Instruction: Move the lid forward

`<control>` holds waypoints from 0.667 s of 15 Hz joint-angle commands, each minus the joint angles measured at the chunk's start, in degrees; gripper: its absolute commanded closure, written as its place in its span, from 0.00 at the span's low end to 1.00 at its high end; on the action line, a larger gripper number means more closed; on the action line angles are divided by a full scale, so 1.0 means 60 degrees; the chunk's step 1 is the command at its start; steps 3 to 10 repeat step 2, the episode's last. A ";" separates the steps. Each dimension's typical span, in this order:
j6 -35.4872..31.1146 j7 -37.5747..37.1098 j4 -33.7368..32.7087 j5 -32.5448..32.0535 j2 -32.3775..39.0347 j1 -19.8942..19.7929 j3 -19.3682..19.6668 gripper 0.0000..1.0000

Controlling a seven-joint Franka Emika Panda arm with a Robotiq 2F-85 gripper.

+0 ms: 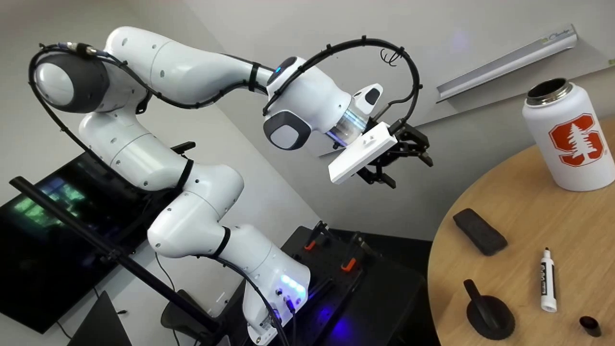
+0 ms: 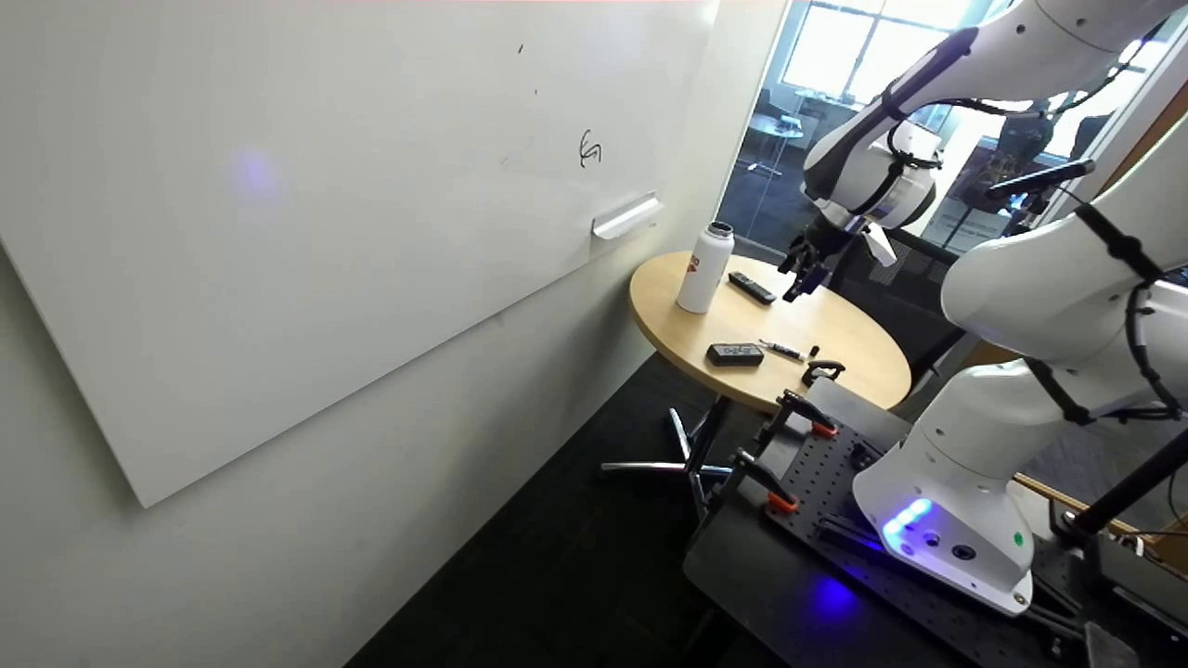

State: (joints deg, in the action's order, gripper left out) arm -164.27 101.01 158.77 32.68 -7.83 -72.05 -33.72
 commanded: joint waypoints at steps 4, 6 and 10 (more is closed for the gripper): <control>-0.0001 -0.0002 0.0003 -0.0001 0.0091 0.0009 -0.0033 0.00; -0.0001 -0.0002 0.0003 -0.0001 0.0091 0.0009 -0.0033 0.00; -0.0001 -0.0002 0.0003 -0.0001 0.0091 0.0009 -0.0033 0.00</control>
